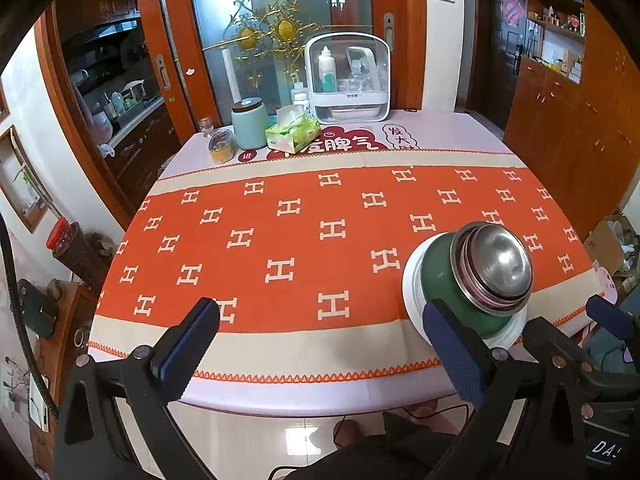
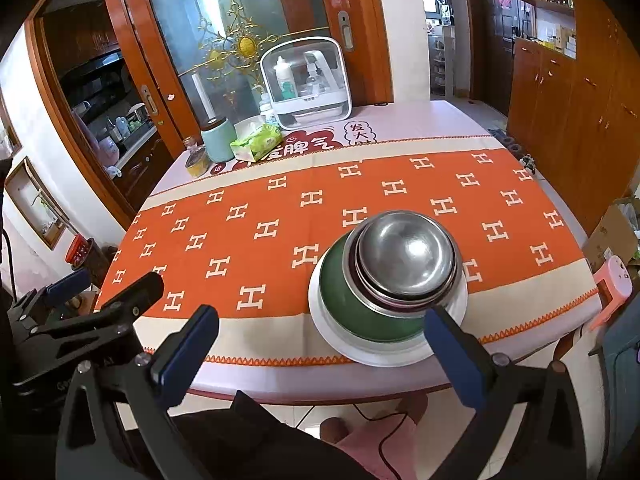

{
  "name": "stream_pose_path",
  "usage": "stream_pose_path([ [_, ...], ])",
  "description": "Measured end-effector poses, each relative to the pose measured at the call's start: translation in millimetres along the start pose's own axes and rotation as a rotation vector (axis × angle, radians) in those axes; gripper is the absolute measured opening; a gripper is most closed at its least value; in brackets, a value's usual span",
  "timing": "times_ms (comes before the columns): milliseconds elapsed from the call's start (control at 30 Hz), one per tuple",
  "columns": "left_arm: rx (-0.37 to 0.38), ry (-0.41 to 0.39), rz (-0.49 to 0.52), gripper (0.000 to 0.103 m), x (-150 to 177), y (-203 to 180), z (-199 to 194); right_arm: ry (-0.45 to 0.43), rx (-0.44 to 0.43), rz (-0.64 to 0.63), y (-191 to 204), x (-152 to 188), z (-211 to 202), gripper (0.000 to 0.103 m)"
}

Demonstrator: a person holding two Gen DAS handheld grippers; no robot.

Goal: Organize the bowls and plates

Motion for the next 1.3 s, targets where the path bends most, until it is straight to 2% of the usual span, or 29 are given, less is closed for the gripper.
stream_pose_path([
  [1300, 0.016, -0.006, 0.015, 0.101, -5.4, 2.1, 3.7, -0.006, 0.0, 0.012, 5.7, 0.7, -2.3, 0.103],
])
Point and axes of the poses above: each gripper's, at about its wrist camera, not at the fingertips, and z roughly the way its jaws point, y to its left, x to its underside, the point moved 4 cm from there along z, roughly the way its jaws point, and after that the axes turned 1 degree about -x, right-handed, at the moved point
